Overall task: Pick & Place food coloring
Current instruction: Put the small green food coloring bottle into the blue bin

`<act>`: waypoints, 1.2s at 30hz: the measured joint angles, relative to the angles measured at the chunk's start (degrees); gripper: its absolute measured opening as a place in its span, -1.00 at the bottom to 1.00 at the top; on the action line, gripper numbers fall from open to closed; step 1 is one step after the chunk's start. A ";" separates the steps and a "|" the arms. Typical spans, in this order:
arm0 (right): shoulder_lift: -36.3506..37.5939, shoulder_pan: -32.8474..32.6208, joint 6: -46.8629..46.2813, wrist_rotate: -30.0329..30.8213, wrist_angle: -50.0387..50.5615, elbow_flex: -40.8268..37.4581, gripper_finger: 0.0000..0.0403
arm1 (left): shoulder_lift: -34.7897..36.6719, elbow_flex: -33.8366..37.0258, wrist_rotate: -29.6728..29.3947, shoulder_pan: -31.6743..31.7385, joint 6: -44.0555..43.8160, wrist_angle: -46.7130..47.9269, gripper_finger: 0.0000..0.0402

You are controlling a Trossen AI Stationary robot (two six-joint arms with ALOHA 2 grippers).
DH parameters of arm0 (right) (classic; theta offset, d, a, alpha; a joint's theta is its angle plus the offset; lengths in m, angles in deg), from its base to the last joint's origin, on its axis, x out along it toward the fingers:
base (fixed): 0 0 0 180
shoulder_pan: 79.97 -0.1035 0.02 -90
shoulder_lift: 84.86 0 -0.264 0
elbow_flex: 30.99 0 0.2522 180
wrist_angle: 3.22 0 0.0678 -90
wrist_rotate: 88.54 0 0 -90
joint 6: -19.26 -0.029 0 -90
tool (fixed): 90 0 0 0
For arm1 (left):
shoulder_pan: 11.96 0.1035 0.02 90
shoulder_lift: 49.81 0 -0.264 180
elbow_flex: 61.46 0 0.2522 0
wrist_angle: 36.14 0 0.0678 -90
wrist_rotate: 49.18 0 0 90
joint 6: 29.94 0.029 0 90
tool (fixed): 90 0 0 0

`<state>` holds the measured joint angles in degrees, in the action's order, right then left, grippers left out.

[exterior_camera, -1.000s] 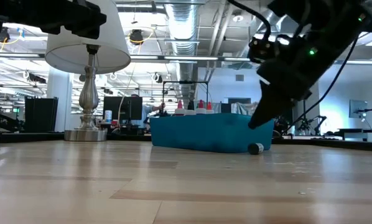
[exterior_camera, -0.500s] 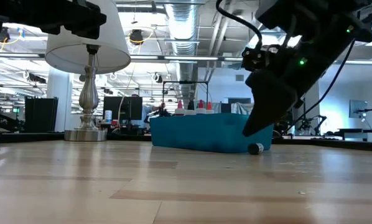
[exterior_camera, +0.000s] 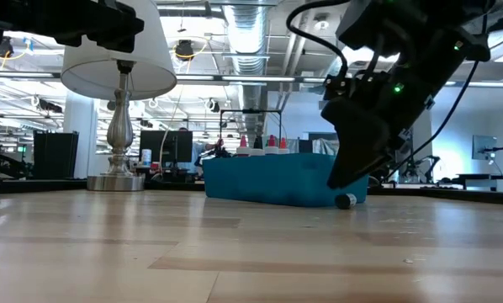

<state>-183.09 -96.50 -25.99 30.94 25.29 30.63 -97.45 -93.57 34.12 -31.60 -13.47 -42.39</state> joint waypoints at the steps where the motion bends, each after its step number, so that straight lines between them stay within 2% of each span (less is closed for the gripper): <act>1: 0.00 0.21 -0.18 -0.65 0.01 0.00 -0.41 | 0.00 0.00 0.00 0.00 0.01 0.00 -0.28; 22: 0.00 1.20 -1.99 -10.22 1.17 0.00 -0.41 | 0.00 0.00 0.00 0.00 0.26 0.00 -0.28; 28: 0.00 -0.05 -2.45 -10.48 1.81 0.73 -0.41 | 0.00 0.00 0.01 0.00 0.26 0.00 -0.28; 32: 0.00 -1.23 1.36 -10.07 1.75 2.53 -0.41 | 0.00 0.00 0.02 0.00 0.28 0.00 -0.28; 36: 0.00 -2.66 9.82 -10.07 3.01 4.39 -0.41 | 0.00 0.00 0.00 0.00 0.26 0.00 -0.28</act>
<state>-183.09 -99.16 -16.17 20.88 28.29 35.01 -97.45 -93.57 34.12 -31.60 -13.20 -42.39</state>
